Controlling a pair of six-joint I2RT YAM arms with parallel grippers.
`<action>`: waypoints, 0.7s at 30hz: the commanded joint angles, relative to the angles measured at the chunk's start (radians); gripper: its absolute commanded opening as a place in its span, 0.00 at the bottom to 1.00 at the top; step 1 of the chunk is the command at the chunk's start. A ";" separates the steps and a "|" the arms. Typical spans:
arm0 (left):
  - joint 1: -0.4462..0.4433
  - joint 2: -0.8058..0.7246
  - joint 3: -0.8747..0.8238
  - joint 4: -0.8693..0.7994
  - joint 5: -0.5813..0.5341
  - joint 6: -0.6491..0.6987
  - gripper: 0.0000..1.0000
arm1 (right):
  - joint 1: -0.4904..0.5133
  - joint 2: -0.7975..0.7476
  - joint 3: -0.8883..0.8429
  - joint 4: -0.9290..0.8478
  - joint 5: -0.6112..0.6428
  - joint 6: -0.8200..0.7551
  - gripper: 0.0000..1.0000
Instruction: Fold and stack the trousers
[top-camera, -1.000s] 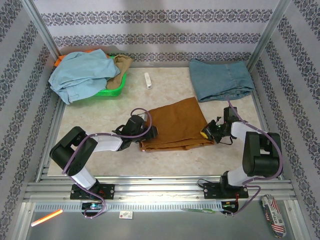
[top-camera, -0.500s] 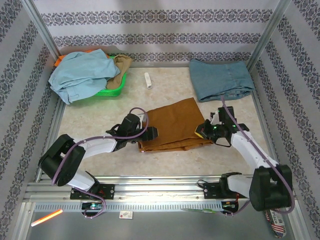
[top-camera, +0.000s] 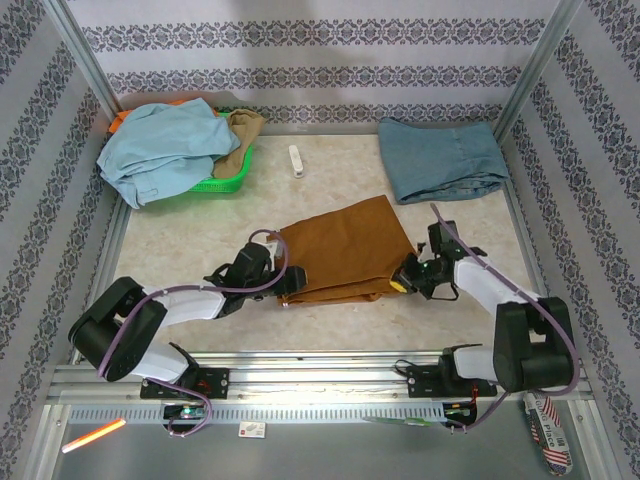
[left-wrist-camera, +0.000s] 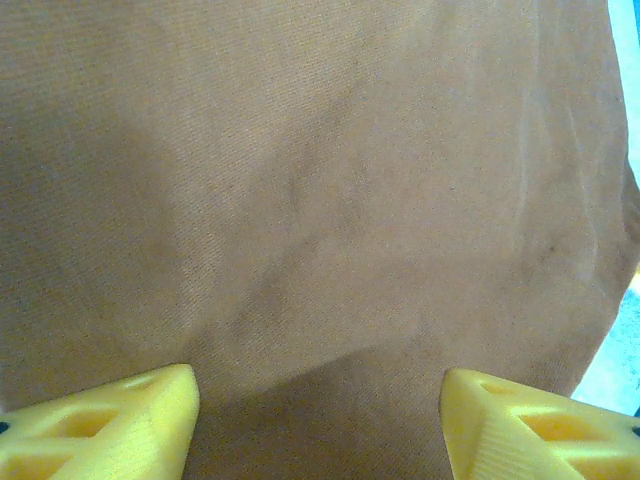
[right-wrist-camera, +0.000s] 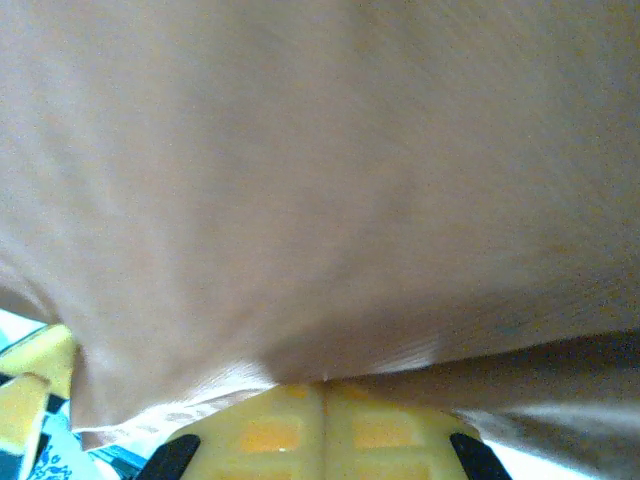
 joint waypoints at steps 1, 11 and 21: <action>0.011 -0.009 -0.063 -0.117 -0.068 -0.003 0.66 | -0.002 -0.046 0.141 -0.093 0.090 -0.059 0.08; 0.013 -0.189 -0.090 -0.293 -0.161 0.049 0.66 | 0.023 0.323 0.716 -0.311 0.445 -0.303 0.48; 0.017 -0.371 -0.049 -0.477 -0.131 0.003 0.79 | 0.034 0.930 1.438 -0.599 0.684 -0.444 0.65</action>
